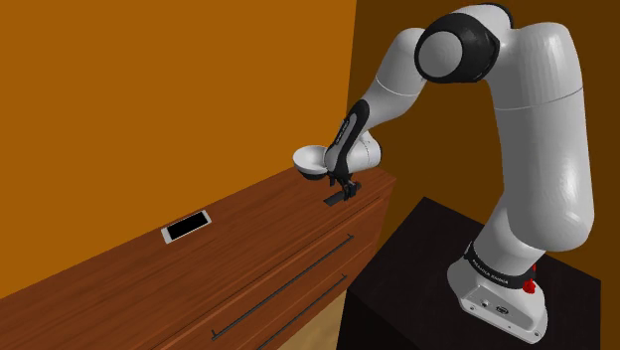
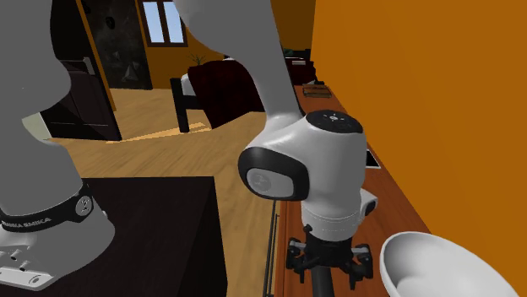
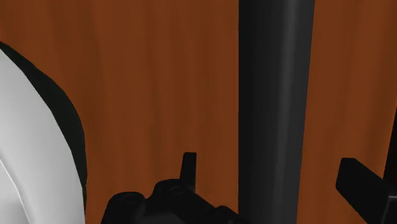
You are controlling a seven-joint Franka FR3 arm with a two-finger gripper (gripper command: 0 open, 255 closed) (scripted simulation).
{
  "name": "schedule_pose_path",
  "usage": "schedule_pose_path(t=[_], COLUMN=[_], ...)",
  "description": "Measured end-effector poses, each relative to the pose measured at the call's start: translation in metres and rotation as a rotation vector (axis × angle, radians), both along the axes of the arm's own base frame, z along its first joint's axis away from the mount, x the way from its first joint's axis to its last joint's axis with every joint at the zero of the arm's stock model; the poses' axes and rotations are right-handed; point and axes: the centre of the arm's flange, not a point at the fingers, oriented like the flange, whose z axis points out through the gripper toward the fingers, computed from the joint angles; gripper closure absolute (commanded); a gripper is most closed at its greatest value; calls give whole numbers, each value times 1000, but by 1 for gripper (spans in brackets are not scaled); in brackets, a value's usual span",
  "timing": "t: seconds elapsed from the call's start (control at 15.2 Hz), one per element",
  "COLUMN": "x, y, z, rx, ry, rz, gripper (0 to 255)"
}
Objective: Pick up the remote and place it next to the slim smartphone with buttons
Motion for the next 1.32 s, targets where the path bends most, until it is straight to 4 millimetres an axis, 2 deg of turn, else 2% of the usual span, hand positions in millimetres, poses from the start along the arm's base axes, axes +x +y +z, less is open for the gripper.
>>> schedule_pose_path(t=[0.07, 0.13, 0.79, 1.32], x=[-1, -1, -3, -2], y=[-1, -2, -3, -3], z=[-4, -6, -6, 29], rx=[2, 3, 6, 4], ry=[12, 18, 25, 24], rz=[1, 2, 2, 3], gripper=[0, 255, 255, 255])
